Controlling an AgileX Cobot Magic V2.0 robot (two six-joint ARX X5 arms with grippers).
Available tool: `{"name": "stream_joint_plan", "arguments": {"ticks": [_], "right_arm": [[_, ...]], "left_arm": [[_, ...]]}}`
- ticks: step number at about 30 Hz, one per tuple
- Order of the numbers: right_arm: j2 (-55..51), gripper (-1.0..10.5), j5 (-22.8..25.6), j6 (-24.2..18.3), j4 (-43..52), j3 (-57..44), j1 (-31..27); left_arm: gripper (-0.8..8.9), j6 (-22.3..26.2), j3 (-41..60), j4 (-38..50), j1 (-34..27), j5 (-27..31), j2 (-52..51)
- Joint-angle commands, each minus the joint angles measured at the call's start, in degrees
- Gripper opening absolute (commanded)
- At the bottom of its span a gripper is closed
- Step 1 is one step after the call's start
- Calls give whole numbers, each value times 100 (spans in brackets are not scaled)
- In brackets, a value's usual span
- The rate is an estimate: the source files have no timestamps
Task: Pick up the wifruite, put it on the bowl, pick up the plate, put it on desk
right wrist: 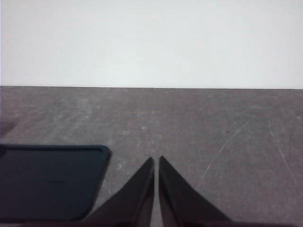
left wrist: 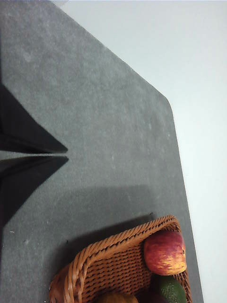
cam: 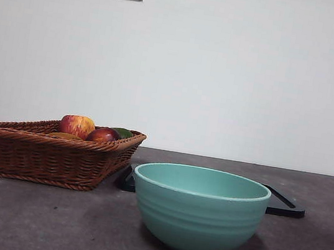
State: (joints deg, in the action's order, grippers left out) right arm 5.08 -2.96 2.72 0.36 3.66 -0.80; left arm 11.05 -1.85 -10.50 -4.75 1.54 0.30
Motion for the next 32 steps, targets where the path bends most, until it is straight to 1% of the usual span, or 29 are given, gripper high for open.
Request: {"name": "stream_joint_plan", "arguments": {"ticks": [1, 7, 18, 23, 25, 32], "right_arm": [[-127, 6, 15, -55, 59, -114, 2], [-334, 6, 24, -44, 2, -295, 2], [-487, 6, 33, -42, -1080, -302, 2], [-487, 6, 39, -39, -1069, -302, 2], [-487, 6, -4, 35, -1043, -302, 2], [-487, 6, 2, 26, -940, -299, 2]], "left_arm": [[8, -17, 118, -22, -15, 11, -11], [8, -17, 118, -22, -15, 11, -11], [8, -17, 118, -22, -15, 11, -11], [8, -17, 118, -22, -15, 11, -11], [8, -17, 118, -22, -15, 11, -11], [8, -17, 118, -22, -15, 11, -11]]}}
